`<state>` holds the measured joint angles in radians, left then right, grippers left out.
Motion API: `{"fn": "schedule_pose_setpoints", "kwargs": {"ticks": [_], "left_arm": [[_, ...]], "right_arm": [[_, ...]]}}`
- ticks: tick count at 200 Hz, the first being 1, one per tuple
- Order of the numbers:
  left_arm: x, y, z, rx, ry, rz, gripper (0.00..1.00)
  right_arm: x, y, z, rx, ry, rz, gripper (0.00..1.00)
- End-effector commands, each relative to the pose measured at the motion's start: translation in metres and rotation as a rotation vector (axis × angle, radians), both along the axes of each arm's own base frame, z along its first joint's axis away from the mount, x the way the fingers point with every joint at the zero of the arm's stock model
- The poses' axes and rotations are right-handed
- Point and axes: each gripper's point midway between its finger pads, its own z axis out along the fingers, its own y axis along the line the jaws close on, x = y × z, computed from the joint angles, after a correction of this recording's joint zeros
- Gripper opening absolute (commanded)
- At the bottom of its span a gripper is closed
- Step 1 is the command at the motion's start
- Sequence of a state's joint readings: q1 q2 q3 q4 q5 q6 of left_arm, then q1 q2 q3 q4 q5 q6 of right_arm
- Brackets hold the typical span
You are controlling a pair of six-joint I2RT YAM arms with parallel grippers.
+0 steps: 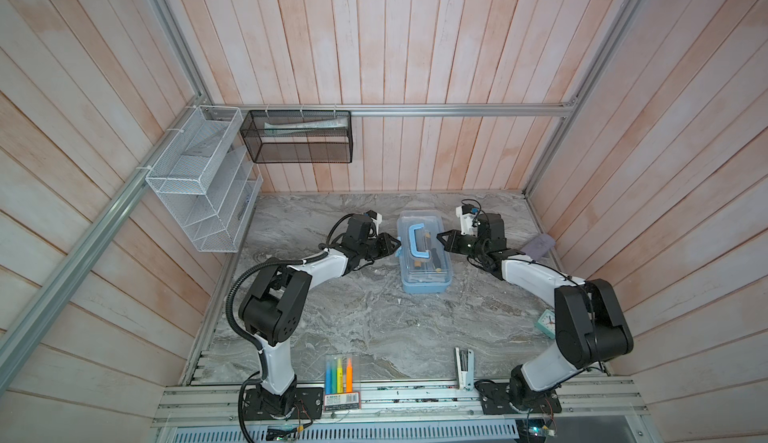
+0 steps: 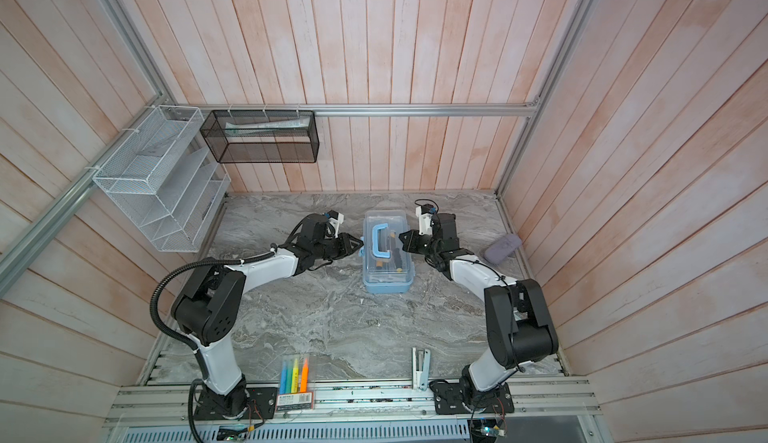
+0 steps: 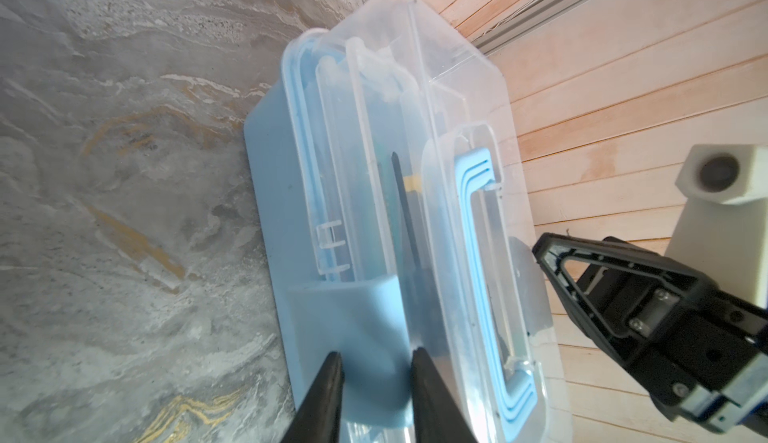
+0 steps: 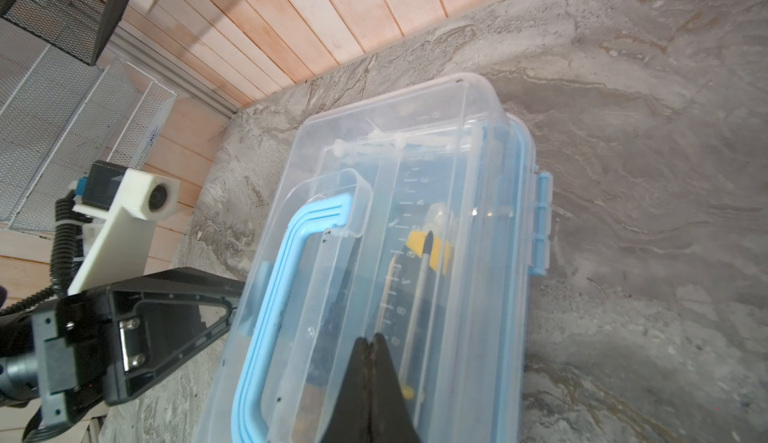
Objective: Pack the tool kit
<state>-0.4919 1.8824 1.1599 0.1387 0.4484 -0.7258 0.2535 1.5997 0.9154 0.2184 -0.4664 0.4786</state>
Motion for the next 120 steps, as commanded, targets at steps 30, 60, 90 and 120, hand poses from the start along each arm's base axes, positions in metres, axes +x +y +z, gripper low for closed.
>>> {"fn": "schedule_pose_setpoints", "kwargs": {"ticks": [30, 60, 90, 120], "left_arm": [[0.002, -0.009, -0.012, -0.025, 0.011, -0.033, 0.28], [0.0, -0.014, -0.015, -0.051, 0.018, -0.051, 0.26], [-0.002, -0.018, -0.02, -0.074, 0.035, -0.067, 0.25], [-0.005, -0.019, -0.025, -0.085, 0.046, -0.071, 0.28]], "right_arm": [[-0.007, -0.002, -0.032, -0.036, 0.111, -0.005, 0.0], [-0.006, -0.002, -0.034, -0.039, 0.114, -0.005, 0.0], [-0.007, -0.002, -0.038, -0.039, 0.125, -0.004, 0.0], [-0.008, -0.002, -0.044, -0.047, 0.149, -0.004, 0.0]]}}
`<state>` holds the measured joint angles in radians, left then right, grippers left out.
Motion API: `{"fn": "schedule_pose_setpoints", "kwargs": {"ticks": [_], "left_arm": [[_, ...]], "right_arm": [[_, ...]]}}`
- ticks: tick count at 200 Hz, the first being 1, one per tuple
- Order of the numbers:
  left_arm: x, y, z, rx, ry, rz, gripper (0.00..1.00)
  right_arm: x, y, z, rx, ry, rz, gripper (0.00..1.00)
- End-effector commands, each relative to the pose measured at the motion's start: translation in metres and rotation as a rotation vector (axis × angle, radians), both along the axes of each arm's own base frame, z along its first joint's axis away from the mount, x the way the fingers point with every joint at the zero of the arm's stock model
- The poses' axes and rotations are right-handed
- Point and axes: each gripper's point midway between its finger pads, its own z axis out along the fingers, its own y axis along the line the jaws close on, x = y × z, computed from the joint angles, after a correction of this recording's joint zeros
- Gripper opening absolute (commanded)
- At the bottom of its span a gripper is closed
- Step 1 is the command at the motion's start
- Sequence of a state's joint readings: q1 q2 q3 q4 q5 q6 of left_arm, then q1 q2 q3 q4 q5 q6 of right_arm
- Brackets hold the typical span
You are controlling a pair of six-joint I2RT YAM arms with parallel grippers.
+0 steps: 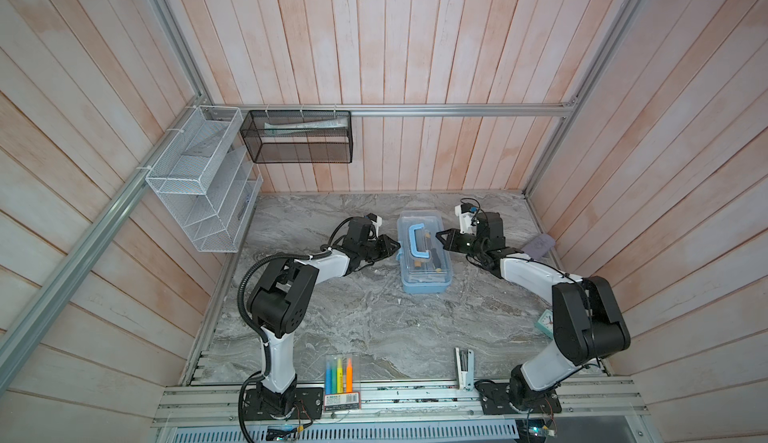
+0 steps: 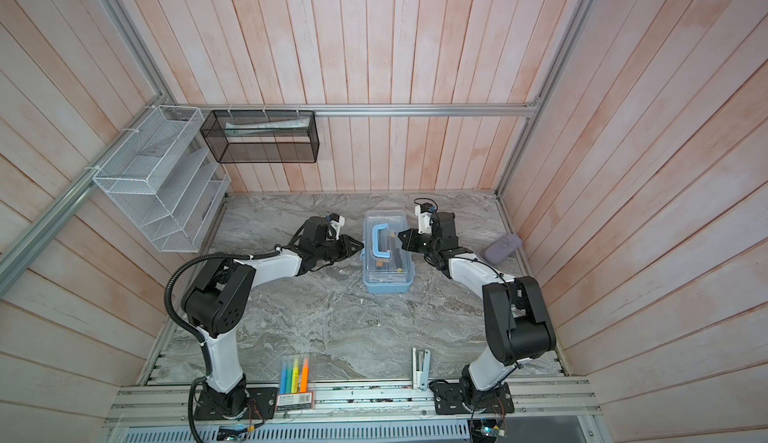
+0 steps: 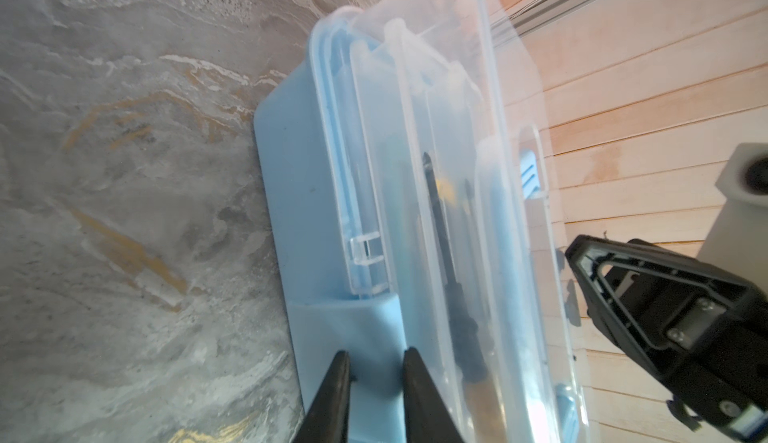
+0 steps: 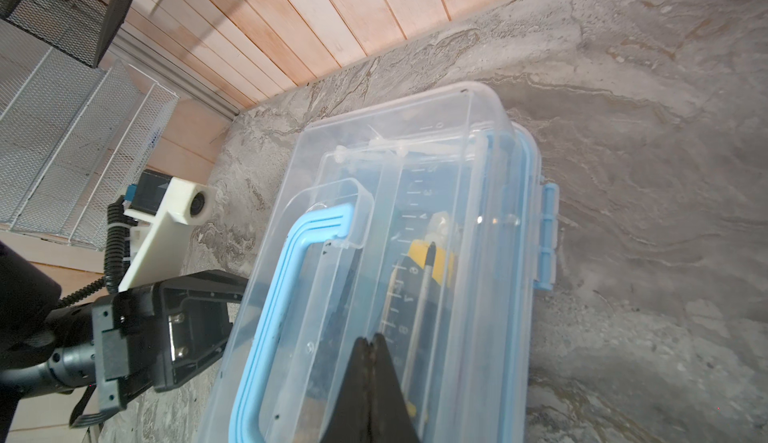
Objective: Pack the tool kit
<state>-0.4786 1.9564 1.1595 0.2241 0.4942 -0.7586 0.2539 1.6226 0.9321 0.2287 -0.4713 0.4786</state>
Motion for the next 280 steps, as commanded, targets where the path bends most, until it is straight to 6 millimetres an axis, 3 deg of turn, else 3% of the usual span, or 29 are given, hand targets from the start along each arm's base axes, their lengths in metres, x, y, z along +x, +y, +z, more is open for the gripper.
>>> {"fn": "schedule_pose_setpoints", "kwargs": {"ticks": [1, 53, 108, 172, 234, 280], "left_arm": [[-0.013, -0.015, -0.007, -0.045, 0.019, -0.063, 0.28], [-0.029, -0.02, -0.011, -0.065, 0.035, -0.082, 0.37], [-0.039, -0.018, -0.021, -0.087, 0.045, -0.079, 0.37], [-0.055, -0.035, -0.039, -0.109, 0.047, -0.114, 0.37], [-0.062, -0.041, -0.051, -0.146, 0.062, -0.104, 0.37], [-0.069, -0.05, -0.057, -0.162, 0.072, -0.111, 0.37]], "right_arm": [[-0.013, -0.004, -0.044, -0.052, 0.153, -0.01, 0.0], [-0.02, 0.007, -0.062, -0.085, 0.217, 0.028, 0.01], [-0.038, 0.024, -0.082, -0.081, 0.277, 0.08, 0.03], [-0.065, 0.04, -0.111, -0.069, 0.337, 0.134, 0.02], [-0.095, 0.047, -0.153, -0.053, 0.427, 0.16, 0.0], [-0.107, 0.05, -0.169, -0.054, 0.459, 0.173, 0.0]]}}
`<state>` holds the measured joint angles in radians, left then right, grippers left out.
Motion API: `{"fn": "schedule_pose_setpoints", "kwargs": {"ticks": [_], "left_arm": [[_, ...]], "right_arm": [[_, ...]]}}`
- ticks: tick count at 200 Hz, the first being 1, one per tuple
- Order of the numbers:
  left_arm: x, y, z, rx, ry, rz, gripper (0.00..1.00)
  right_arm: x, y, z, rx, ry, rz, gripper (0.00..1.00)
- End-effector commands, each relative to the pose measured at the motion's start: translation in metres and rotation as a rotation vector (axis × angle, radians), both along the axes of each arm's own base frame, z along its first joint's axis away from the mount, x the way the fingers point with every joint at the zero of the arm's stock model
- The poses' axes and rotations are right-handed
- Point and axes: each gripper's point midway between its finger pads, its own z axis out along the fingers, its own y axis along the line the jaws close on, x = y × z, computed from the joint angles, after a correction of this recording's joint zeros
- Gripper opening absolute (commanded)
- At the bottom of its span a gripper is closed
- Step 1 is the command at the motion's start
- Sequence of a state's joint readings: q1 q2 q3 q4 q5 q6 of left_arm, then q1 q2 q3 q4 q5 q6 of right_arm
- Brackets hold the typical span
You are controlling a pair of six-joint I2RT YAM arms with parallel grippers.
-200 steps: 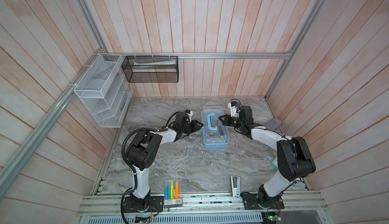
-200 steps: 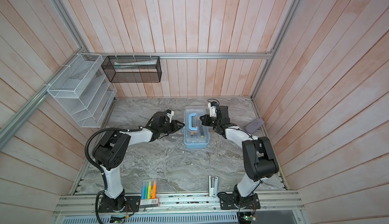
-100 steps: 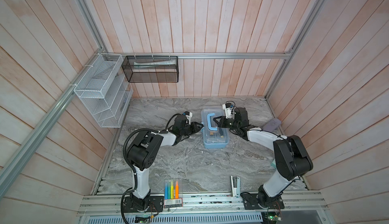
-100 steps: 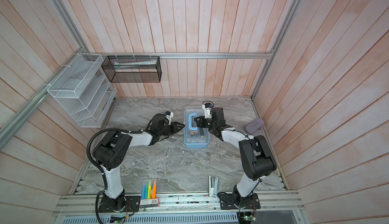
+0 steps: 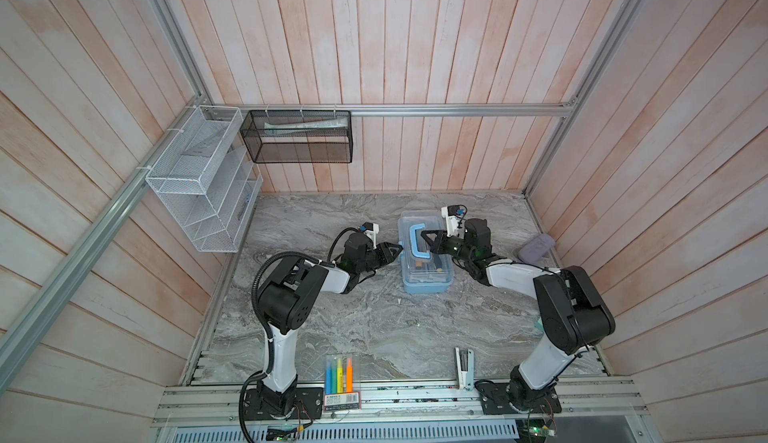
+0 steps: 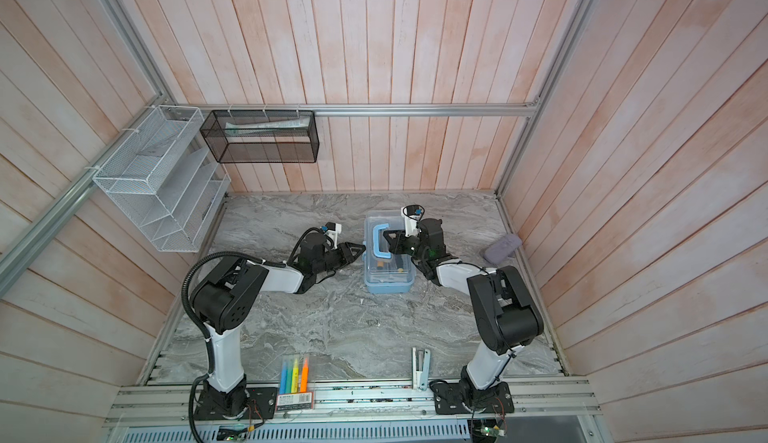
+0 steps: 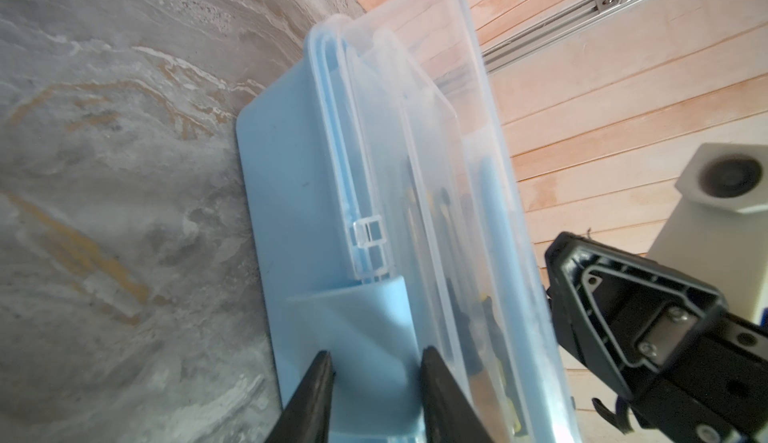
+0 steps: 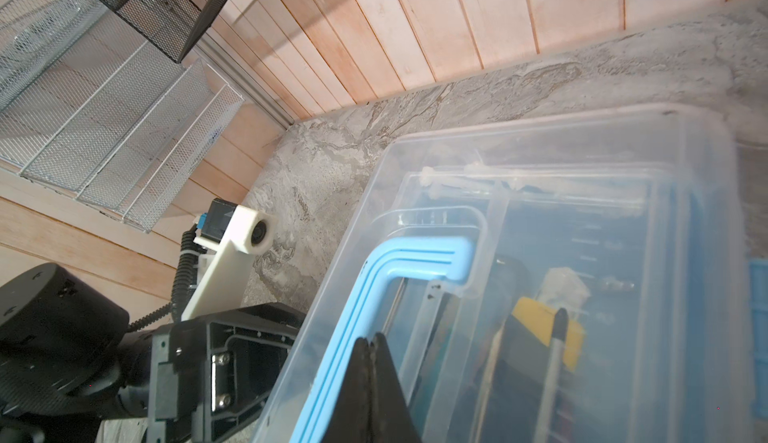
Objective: Pack the tool kit
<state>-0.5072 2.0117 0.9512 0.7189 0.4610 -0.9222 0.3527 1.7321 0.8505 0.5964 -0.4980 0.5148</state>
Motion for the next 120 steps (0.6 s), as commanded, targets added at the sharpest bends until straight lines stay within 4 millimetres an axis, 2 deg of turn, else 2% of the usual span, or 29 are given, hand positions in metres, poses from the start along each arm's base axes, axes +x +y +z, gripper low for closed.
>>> {"fn": "schedule_pose_setpoints", "kwargs": {"ticks": [1, 81, 105, 120], "left_arm": [[-0.059, -0.044, -0.046, 0.015, 0.139, -0.188, 0.37], [-0.07, -0.056, -0.055, -0.033, 0.172, -0.193, 0.37], [-0.064, -0.049, -0.054, 0.001, 0.166, -0.162, 0.37], [-0.057, -0.041, -0.045, 0.019, 0.15, -0.142, 0.39]], "right_arm": [[-0.103, 0.0, -0.162, -0.175, 0.586, 0.083, 0.0], [-0.118, 0.005, -0.172, -0.162, 0.615, 0.108, 0.0], [-0.119, 0.007, -0.169, -0.156, 0.617, 0.11, 0.0], [-0.115, 0.005, -0.163, -0.166, 0.601, 0.1, 0.0]]}}
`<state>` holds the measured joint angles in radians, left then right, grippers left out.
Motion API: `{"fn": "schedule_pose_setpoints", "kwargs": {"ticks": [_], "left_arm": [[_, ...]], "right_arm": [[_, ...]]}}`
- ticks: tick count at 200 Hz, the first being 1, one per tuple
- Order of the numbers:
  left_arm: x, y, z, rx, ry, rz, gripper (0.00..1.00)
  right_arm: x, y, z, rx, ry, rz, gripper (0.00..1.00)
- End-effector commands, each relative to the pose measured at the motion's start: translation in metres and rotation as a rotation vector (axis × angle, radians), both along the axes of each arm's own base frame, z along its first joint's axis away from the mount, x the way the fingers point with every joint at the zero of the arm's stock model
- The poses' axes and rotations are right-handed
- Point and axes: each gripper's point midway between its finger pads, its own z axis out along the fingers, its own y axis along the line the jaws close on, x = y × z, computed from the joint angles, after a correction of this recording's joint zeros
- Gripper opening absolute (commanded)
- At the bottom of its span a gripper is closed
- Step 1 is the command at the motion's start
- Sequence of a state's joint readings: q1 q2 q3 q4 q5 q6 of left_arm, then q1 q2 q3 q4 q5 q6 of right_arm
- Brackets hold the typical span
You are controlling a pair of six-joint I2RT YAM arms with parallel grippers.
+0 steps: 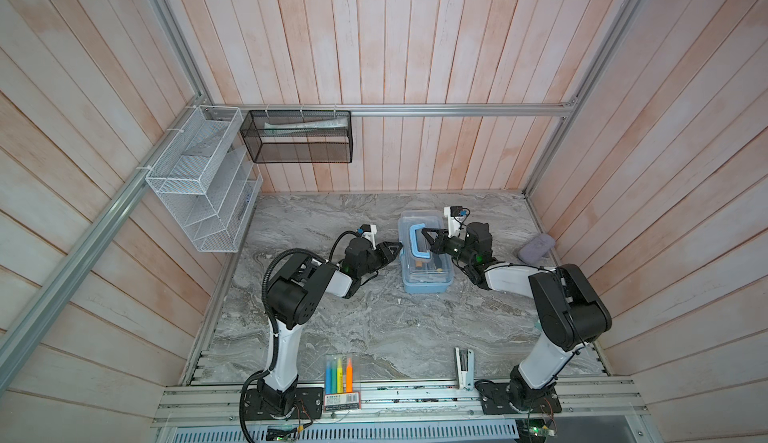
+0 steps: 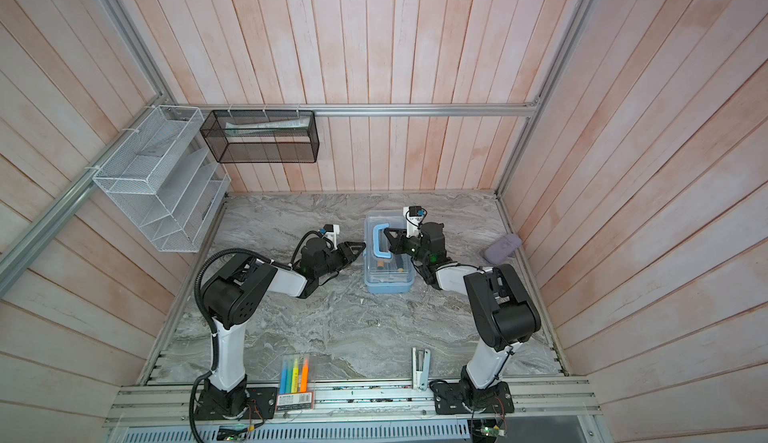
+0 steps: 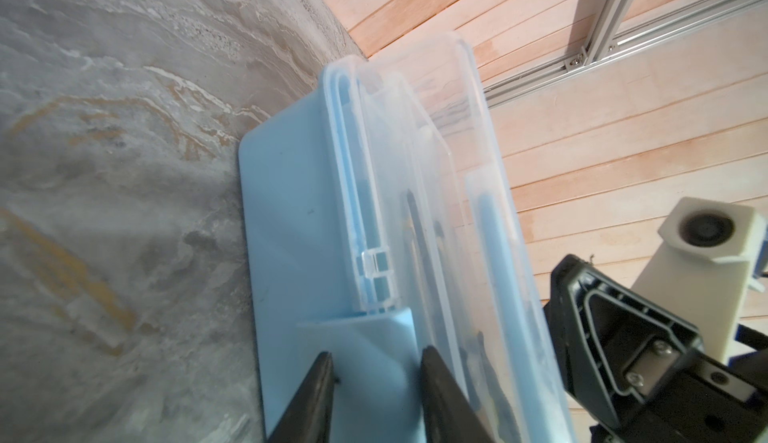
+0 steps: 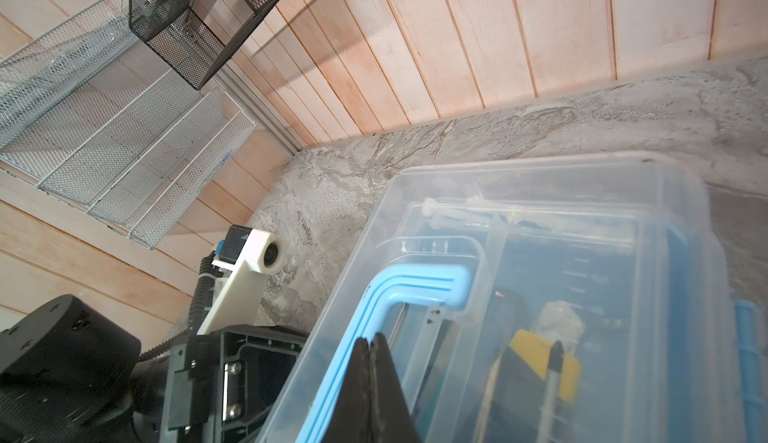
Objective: Pack the tool kit
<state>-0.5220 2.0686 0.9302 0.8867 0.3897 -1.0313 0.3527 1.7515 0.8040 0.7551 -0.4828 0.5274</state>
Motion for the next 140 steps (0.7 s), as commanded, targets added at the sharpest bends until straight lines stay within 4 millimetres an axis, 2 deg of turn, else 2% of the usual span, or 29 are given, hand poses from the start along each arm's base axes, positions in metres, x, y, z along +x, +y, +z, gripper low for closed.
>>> {"fn": "schedule_pose_setpoints", "kwargs": {"ticks": [1, 37, 69, 98, 116, 140], "left_arm": [[-0.065, -0.039, -0.043, 0.102, 0.148, -0.228, 0.39], [-0.044, -0.002, -0.026, 0.175, 0.122, -0.135, 0.48], [-0.024, 0.033, -0.003, 0.243, 0.07, -0.048, 0.54], [-0.014, 0.056, 0.027, 0.307, -0.023, 0.009, 0.64], [-0.009, 0.069, 0.046, 0.35, -0.066, 0.048, 0.71], [-0.001, 0.087, 0.07, 0.409, -0.12, 0.115, 0.8]], "right_arm": [[-0.118, 0.006, -0.169, -0.2, 0.681, 0.12, 0.0], [-0.107, 0.007, -0.149, -0.188, 0.642, 0.11, 0.0], [-0.083, -0.001, -0.12, -0.165, 0.552, 0.06, 0.0], [-0.057, -0.01, -0.081, -0.152, 0.443, 0.045, 0.06], [-0.044, -0.015, -0.051, -0.125, 0.371, 0.037, 0.08], [-0.028, -0.022, -0.01, -0.12, 0.278, -0.002, 0.19]]}}
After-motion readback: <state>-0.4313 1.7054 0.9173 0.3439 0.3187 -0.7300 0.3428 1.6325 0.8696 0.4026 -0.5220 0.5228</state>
